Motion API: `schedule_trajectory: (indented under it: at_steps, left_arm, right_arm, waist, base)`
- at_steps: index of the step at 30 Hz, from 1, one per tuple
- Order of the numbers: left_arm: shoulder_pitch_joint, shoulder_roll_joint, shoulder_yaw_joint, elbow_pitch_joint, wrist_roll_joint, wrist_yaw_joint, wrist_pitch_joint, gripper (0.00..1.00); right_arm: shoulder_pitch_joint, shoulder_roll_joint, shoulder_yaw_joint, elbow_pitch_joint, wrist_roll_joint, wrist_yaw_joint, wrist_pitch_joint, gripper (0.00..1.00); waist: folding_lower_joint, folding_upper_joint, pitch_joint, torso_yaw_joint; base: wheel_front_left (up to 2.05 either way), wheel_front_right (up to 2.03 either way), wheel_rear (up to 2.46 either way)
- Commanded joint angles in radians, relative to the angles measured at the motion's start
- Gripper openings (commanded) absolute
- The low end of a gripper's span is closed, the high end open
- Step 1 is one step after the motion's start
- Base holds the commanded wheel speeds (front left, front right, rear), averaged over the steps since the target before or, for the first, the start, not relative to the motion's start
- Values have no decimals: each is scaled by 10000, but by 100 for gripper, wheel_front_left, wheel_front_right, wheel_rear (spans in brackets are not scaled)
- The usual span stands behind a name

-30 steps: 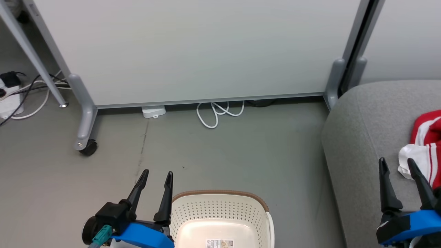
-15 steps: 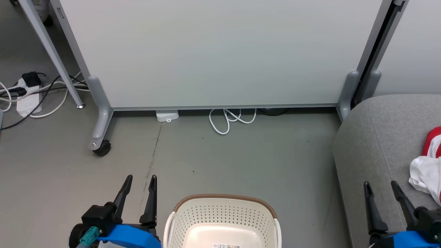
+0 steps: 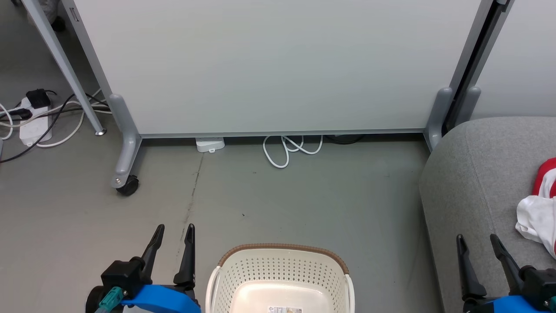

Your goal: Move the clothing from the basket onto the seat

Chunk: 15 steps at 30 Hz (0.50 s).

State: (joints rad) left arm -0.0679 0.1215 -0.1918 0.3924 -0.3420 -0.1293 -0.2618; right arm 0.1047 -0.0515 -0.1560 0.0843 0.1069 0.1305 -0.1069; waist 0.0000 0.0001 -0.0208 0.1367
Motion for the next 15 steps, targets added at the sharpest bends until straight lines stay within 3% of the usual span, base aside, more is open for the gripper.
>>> schedule_trajectory:
  at_steps: [1, 12, 13, 15]
  left_arm:
    - [-130, 21, 50, 25, -7, -19, -47, 100]
    - [-137, 59, 15, 115, -160, -19, -47, 100]
    - [-3, 15, -15, 107, -142, 0, 0, 0]
    - [71, -13, -30, 194, -192, 0, 27, 0]
  right_arm:
    - [-17, 17, 14, 37, 31, 5, -36, 100]
    - [-79, 18, 166, 206, 120, 5, -124, 100]
    - [-21, 0, 176, 205, 63, 0, -88, 0]
    - [-22, 13, 170, 352, 92, 0, -73, 0]
  waist:
    - [0, -1, 0, -1]
    - [0, -1, 9, -43]
    - [0, -1, 10, -44]
    - [1, -1, 11, -47]
  base:
    - [0, 0, 0]
    - [0, 0, 0]
    - [0, 0, 0]
    - [0, 0, 0]
